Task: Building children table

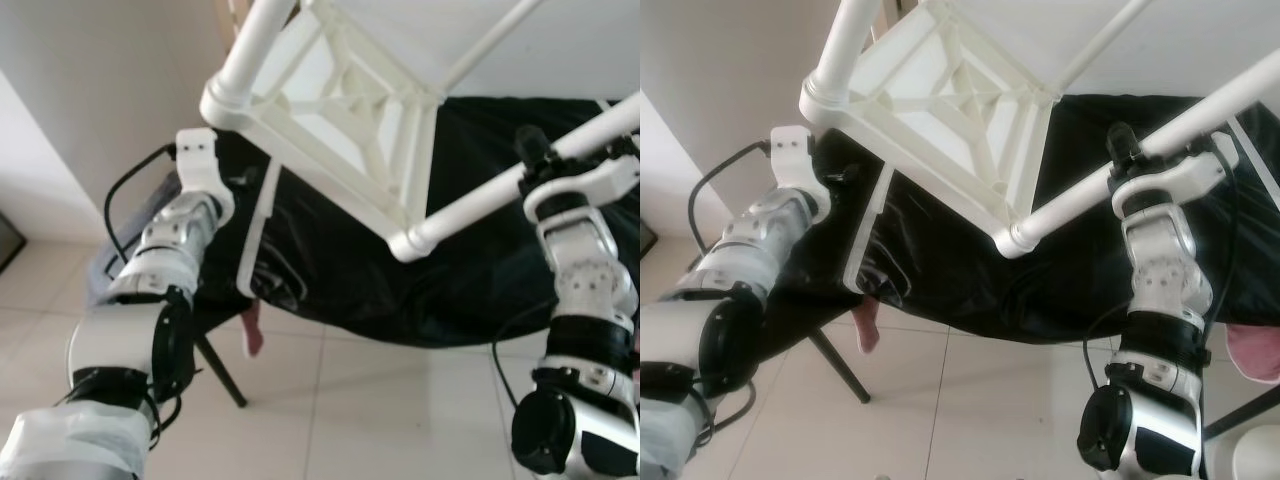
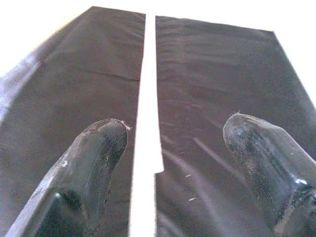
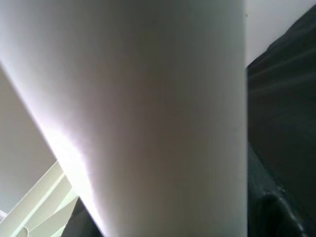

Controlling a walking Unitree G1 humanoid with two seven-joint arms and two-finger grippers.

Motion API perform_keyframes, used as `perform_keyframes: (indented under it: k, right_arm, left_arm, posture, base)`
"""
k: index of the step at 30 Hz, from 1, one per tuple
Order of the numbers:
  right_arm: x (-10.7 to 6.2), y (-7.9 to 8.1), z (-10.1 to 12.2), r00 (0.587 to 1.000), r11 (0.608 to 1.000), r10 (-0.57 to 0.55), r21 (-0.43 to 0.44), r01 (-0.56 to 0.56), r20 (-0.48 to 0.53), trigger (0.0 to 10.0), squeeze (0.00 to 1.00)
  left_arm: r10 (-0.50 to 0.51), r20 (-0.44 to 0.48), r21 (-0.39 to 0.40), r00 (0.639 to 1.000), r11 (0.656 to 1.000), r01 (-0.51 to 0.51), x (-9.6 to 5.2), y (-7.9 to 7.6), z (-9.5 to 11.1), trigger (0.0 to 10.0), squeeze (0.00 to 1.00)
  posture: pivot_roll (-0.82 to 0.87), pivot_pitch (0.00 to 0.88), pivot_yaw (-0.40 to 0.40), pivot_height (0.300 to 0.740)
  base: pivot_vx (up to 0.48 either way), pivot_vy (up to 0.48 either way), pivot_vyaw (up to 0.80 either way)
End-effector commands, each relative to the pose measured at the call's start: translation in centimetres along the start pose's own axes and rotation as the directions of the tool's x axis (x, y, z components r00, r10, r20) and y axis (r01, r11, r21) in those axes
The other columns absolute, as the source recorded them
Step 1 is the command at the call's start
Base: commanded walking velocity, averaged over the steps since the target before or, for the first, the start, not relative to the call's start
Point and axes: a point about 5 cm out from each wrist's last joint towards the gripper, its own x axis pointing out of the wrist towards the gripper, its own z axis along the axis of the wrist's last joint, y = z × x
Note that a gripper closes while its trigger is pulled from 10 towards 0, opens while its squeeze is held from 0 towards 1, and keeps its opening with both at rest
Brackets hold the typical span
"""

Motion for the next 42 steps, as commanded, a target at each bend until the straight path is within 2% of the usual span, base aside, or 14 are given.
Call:
perform_keyframes:
  k: [1, 5, 6, 7, 10, 13, 14, 20, 25, 26, 34, 36, 37, 42]
  right_arm:
    - [-1.0, -1.8, -2.8, 0.991, 0.992, -0.059, 0.105, 0.072, -0.123, 10.0, 0.0]
    - [-2.0, -2.8, -3.4, 0.986, 0.988, -0.071, 0.128, 0.091, -0.15, 10.0, 0.0]
    - [-3.2, -3.9, -4.2, 0.983, 0.976, -0.071, 0.19, 0.104, -0.171, 10.0, 0.0]
    - [-3.2, -3.9, -4.2, 0.983, 0.976, -0.071, 0.19, 0.104, -0.171, 10.0, 0.0]
    - [-4.3, -5.2, -5.2, 0.976, 0.956, -0.087, 0.259, 0.137, -0.198, 10.0, 0.0]
    - [-4.6, -5.5, -5.5, 0.975, 0.95, -0.095, 0.275, 0.149, -0.201, 10.0, 0.0]
    - [-5.0, -6.0, -5.9, 0.974, 0.937, -0.097, 0.31, 0.159, -0.206, 10.0, 0.0]
    - [-5.8, -7.7, -7.3, 0.968, 0.889, -0.174, 0.395, 0.233, -0.181, 10.0, 0.0]
    - [-6.0, -7.7, -8.1, 0.961, 0.873, -0.213, 0.406, 0.269, -0.178, 10.0, 0.0]
    - [-7.2, -7.8, -8.7, 0.958, 0.851, -0.228, 0.443, 0.283, -0.175, 10.0, 1.0]
    - [-10.0, -8.1, -9.2, 0.957, 0.825, -0.248, 0.484, 0.29, -0.151, 10.0, 1.0]
    - [-12.5, -8.0, -9.2, 0.968, 0.86, -0.21, 0.445, 0.25, -0.138, 10.0, 1.0]
    - [-13.9, -8.3, -9.1, 0.967, 0.868, -0.215, 0.426, 0.254, -0.137, 10.0, 0.02]
    - [-16.5, -9.5, -8.5, 0.953, 0.883, -0.273, 0.359, 0.303, -0.133, 10.0, 0.0]
  left_arm:
    - [0.1, 0.006, -0.032, 0.995, 0.994, -0.1, 0.1, 0.2, 0.2, 10.0, 0.0]
    - [0.081, 0.014, -0.08, 0.997, 0.994, -0.08, 0.6, -1.5, 0.5, 10.0, 0.0]
    - [-0.013, 0.044, -0.199, 0.999, 0.98, 0.021, 1.1, -4.2, 1.2, 10.0, 0.0]
    - [-0.013, 0.044, -0.199, 0.999, 0.98, 0.021, 1.1, -4.2, 1.2, 10.0, 0.0]
    - [-0.14, 0.114, -0.291, 0.984, 0.942, 0.168, 1.4, -7.1, 2.5, 10.0, 0.0]
    - [-0.172, 0.138, -0.321, 0.975, 0.924, 0.209, 1.4, -7.8, 3.0, 10.0, 0.0]
    - [-0.227, 0.173, -0.37, 0.958, 0.887, 0.277, 1.4, -8.9, 3.6, 10.0, 0.0]
    - [-0.439, 0.301, -0.377, 0.846, 0.761, 0.529, 0.8, -14.0, 6.4, 10.0, 0.0]
    - [-0.483, 0.326, -0.344, 0.813, 0.741, 0.577, 0.5, -15.6, 7.2, 10.0, 0.0]
    - [-0.495, 0.342, -0.323, 0.799, 0.736, 0.594, 0.3, -16.3, 8.0, 10.0, 0.0]
    - [-0.516, 0.374, -0.278, 0.771, 0.73, 0.624, -0.1, -16.9, 9.2, 10.0, 0.0]
    - [-0.518, 0.386, -0.269, 0.764, 0.729, 0.63, -0.2, -17.0, 9.6, 10.0, 0.0]
    - [-0.526, 0.388, -0.25, 0.757, 0.731, 0.636, -0.3, -17.1, 9.8, 10.0, 0.0]
    - [-0.538, 0.396, -0.229, 0.744, 0.727, 0.647, -0.4, -17.4, 10.2, 10.0, 0.0]
  posture:
    - [-0.15, 0.053, 0.079, 0.74]
    - [-0.16, 0.063, 0.081, 0.74]
    - [-0.16, 0.07, 0.082, 0.74]
    - [-0.16, 0.07, 0.082, 0.74]
    - [-0.16, 0.074, 0.082, 0.74]
    - [-0.16, 0.074, 0.082, 0.74]
    - [-0.16, 0.079, 0.081, 0.74]
    - [-0.15, 0.09, 0.085, 0.74]
    - [-0.14, 0.092, 0.085, 0.74]
    - [-0.13, 0.099, 0.084, 0.74]
    - [-0.13, 0.105, 0.083, 0.74]
    - [-0.13, 0.114, 0.092, 0.74]
    - [-0.13, 0.117, 0.096, 0.74]
    - [-0.13, 0.12, 0.104, 0.74]
  base:
    - [0.0, 0.0, 0.0]
    - [0.0, 0.0, 0.0]
    - [0.0, 0.0, 0.0]
    - [0.0, 0.0, 0.0]
    - [0.0, 0.0, 0.0]
    - [0.0, 0.0, 0.0]
    - [0.0, 0.0, 0.0]
    - [0.0, 0.0, 0.0]
    - [0.0, 0.0, 0.0]
    - [0.0, 0.0, 0.0]
    - [0.0, 0.0, 0.0]
    - [0.0, 0.0, 0.0]
    - [0.0, 0.0, 0.0]
    - [0.0, 0.0, 0.0]
